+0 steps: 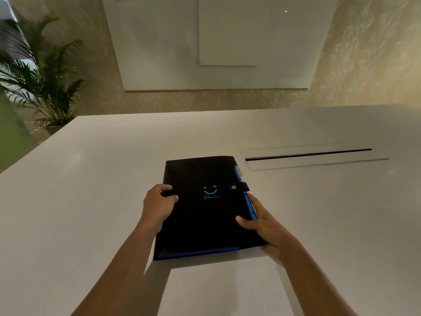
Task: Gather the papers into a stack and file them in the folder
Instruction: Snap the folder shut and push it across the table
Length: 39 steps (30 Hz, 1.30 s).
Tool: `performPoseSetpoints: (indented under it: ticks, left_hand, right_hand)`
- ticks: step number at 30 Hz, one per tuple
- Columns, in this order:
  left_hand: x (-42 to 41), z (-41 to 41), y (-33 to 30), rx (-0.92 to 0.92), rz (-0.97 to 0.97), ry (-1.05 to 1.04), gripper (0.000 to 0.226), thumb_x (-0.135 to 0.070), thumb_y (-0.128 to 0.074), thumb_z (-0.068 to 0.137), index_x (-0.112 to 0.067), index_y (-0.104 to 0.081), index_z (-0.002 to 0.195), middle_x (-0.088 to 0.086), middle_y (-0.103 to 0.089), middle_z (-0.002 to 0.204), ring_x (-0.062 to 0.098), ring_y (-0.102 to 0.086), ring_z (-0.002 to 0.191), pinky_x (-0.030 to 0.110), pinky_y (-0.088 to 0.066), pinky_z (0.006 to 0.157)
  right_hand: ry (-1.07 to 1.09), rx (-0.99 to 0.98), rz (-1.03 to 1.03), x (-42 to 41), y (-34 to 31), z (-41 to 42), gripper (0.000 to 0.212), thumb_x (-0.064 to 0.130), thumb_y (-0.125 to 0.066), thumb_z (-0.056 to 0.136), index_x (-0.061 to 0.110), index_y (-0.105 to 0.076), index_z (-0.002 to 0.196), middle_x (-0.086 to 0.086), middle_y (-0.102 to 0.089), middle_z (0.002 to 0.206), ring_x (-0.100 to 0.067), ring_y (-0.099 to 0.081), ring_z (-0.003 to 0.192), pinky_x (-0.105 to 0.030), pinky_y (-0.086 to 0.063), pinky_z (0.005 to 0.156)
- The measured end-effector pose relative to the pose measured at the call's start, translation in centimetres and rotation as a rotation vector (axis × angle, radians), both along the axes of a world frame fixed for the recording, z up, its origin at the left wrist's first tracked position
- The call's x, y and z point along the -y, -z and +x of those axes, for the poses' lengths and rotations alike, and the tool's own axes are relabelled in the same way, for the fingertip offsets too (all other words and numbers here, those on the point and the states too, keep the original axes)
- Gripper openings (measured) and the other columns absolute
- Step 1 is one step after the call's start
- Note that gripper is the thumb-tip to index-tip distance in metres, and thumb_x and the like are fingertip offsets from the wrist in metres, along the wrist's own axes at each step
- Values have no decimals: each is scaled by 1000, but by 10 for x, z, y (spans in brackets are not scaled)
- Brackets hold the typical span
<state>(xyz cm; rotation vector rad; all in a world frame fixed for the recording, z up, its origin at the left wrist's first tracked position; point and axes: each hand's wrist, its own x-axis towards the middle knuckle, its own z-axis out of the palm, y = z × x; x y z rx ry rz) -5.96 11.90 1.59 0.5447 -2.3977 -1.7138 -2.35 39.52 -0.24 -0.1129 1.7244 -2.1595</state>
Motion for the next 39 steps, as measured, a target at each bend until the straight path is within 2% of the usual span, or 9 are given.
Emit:
performPoseSetpoints:
  ticks: [5,9,13,18,22,27,31,35,39]
  left_hand:
    - [-63,-35,-12,-66,132,128,37,-8,-67,87,-24,-58,119,-2,-52,123,10,-54,90,21,-50,69]
    - [-108,-58,-13,-63,328,215,43,-9,-69,86,-26,-57,123,-2,-56,124,22,-62,105,38,-58,82]
    - [-137,-81,4,-29,494,291,42,-13,-72,83,-33,-61,118,6,-68,115,26,-70,97,42,-59,79]
    - [-165,-126,22,-66,326,332,35,-16,-73,84,-36,-65,112,5,-61,121,27,-65,103,38,-59,61]
    - [-179,-180,30,-168,113,216,30,-19,-73,85,-28,-63,112,0,-61,115,20,-59,110,28,-55,76]
    - [-190,-244,38,-230,-218,172,22,-28,-65,91,-19,-64,111,1,-62,114,16,-56,106,27,-47,87]
    - [-188,-284,47,-342,-453,200,26,-35,-55,95,-14,-66,107,2,-64,106,14,-56,99,23,-40,83]
    - [-182,-320,50,-329,-602,260,39,-45,-45,97,-18,-67,113,3,-68,111,20,-59,103,37,-49,90]
    - [-180,-340,52,-137,-752,339,53,-58,-35,96,-28,-53,136,2,-51,143,26,-43,129,53,-36,106]
  right_hand:
    - [110,-78,-38,-68,-1,-45,69,-5,-71,83,32,-51,138,-17,-57,134,-33,-64,115,-45,-57,87]
    - [141,-131,-86,-116,-2,-87,72,-3,-73,82,39,-53,136,-12,-63,131,-31,-65,115,-40,-58,84]
    - [151,-130,-132,-150,0,-131,69,-4,-71,83,43,-57,131,-8,-69,124,-30,-67,112,-39,-59,82]
    - [174,-87,-122,-173,5,-193,64,-7,-69,82,42,-62,124,-7,-71,120,-28,-68,111,-44,-59,85]
    - [277,-44,18,-174,8,-251,66,-6,-71,83,32,-54,134,-9,-68,123,-27,-68,108,-49,-56,92]
    - [407,-94,386,-170,11,-320,50,12,-79,82,19,-56,127,-8,-68,115,-25,-67,102,-45,-58,89]
    - [511,-348,774,-162,15,-366,42,29,-76,85,11,-61,120,0,-63,102,-21,-60,100,-38,-55,82]
    - [579,-490,1117,-157,19,-395,43,41,-65,92,11,-61,123,-11,-61,113,-20,-55,93,-31,-45,71]
    - [503,-596,1313,-157,25,-402,40,47,-51,98,15,-64,118,-10,-60,117,-27,-53,106,-39,-42,85]
